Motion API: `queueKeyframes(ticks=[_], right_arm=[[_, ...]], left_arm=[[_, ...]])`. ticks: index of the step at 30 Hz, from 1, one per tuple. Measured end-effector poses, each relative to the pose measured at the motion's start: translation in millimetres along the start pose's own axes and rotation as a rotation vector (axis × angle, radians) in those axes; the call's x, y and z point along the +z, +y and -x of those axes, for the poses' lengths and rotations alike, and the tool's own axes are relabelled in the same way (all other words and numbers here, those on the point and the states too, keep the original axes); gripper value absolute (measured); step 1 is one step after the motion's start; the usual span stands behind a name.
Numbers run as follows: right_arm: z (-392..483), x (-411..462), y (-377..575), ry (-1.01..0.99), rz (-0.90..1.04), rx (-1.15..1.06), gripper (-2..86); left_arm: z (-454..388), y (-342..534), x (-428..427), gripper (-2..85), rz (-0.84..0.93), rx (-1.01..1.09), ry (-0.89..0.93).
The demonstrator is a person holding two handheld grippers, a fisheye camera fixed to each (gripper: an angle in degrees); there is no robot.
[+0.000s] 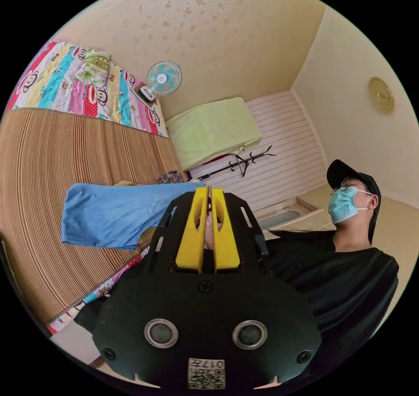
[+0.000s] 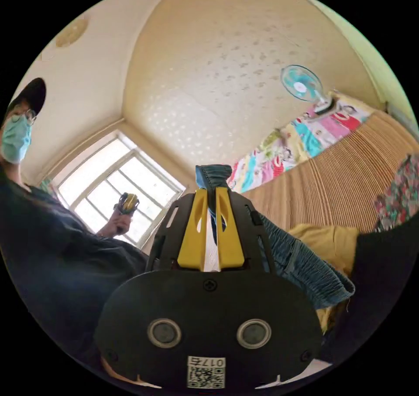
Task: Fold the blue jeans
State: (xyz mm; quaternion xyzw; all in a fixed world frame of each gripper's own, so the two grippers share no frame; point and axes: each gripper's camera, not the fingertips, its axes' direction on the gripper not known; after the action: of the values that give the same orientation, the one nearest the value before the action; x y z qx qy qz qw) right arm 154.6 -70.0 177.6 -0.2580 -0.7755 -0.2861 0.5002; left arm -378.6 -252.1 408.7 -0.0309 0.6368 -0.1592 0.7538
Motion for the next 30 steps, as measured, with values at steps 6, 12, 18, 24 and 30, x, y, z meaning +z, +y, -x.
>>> queueKeyframes(ticks=[6,12,18,24,30], right_arm=[[89,-4,-102,-0.479,-0.128,-0.541,3.5],[89,25,-160,-0.972,-0.332,-0.539,3.1],[101,80,-208,-1.312,-0.398,-0.241,2.8],[142,95,-262,-1.438,-0.415,-0.218,2.7],[214,114,-301,-1.535,-0.315,-0.254,2.9]], left_arm=[[-74,-28,-3,11.3,0.037,0.209,-0.060],[-137,-40,47,16.3,0.158,0.298,-0.014],[-150,14,57,13.9,0.172,0.350,-0.101],[-167,86,16,18.6,0.085,0.404,-0.193],[-201,86,-28,10.2,-0.200,0.447,0.348]])
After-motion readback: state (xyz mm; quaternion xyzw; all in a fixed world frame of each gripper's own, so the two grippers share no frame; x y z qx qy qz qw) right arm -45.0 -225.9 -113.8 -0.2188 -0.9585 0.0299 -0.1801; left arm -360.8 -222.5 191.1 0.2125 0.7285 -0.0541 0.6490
